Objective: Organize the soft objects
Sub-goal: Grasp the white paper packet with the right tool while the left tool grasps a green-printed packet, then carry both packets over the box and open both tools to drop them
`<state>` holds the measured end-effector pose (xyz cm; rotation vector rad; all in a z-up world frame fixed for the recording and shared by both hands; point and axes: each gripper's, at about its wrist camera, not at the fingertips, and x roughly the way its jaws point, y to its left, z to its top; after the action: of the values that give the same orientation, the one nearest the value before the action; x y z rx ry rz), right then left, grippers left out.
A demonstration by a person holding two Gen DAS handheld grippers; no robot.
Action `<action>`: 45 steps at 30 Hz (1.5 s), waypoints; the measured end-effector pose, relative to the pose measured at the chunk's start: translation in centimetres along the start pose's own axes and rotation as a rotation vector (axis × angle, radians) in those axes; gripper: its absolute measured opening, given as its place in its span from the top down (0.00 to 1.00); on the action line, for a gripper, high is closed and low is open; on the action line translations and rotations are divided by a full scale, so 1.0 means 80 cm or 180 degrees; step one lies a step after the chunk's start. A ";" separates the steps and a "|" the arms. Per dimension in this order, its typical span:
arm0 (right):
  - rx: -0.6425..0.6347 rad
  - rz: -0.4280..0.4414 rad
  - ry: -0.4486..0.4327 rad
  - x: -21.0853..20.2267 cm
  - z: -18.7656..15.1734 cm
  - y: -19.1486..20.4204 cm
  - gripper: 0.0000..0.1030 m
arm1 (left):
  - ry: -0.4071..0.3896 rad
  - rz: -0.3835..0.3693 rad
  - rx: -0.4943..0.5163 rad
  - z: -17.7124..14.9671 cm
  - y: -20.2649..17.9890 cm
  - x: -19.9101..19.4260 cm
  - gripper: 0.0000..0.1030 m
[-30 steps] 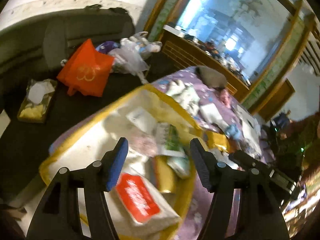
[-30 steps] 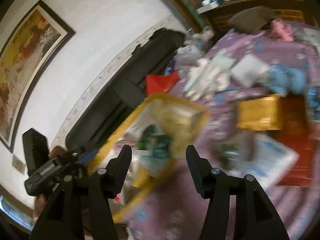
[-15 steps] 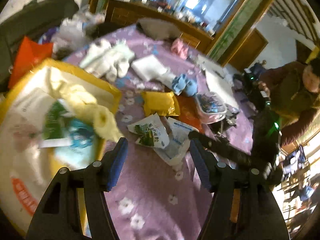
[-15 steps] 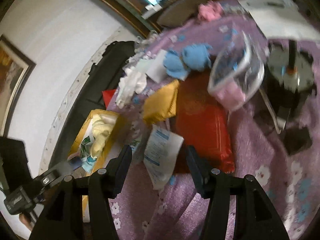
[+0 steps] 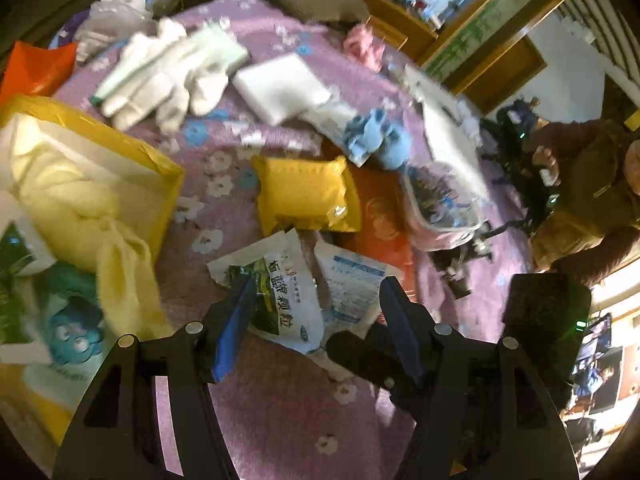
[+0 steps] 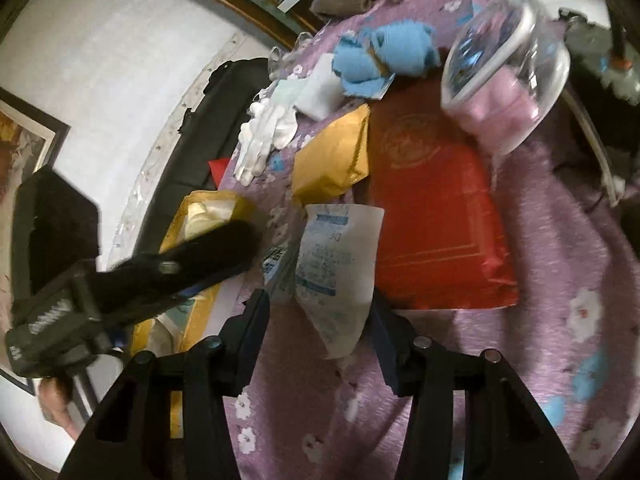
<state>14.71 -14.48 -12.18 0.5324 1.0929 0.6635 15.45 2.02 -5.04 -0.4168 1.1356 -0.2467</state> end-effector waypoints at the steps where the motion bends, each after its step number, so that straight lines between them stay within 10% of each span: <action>1: -0.0033 -0.0020 -0.0009 0.001 0.000 0.002 0.66 | -0.0016 0.0027 -0.0008 0.000 0.002 0.003 0.37; 5: -0.0025 -0.0090 0.0014 -0.001 0.001 -0.001 0.90 | -0.0005 -0.0021 -0.0107 -0.001 0.011 0.003 0.37; 12: -0.0183 -0.0439 -0.0712 -0.060 0.001 0.007 0.93 | -0.0057 0.0059 -0.0035 -0.008 0.003 -0.006 0.37; 19: -0.0002 -0.0416 -0.0767 -0.068 0.007 -0.009 0.93 | 0.0159 0.0627 0.0083 -0.009 -0.006 0.033 0.37; 24: -0.0039 -0.0401 -0.0761 -0.066 0.007 -0.004 0.93 | -0.0109 0.0979 0.0295 -0.016 -0.009 0.037 0.65; 33: -0.0260 -0.0145 -0.0863 -0.073 -0.001 0.014 0.93 | -0.0471 0.0484 0.0172 -0.062 0.000 -0.041 0.69; 38: -0.0520 0.0461 -0.0526 -0.059 -0.006 0.035 0.93 | -0.0795 0.0288 -0.0020 -0.093 0.021 -0.136 0.69; 45: -0.1107 0.0836 0.0104 -0.020 -0.037 0.126 0.92 | -0.1015 0.0700 -0.0478 -0.120 0.109 -0.222 0.69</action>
<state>9.23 -8.40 -5.37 0.3666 0.9184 1.0721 -0.73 15.01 2.26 -0.4422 0.8790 0.0970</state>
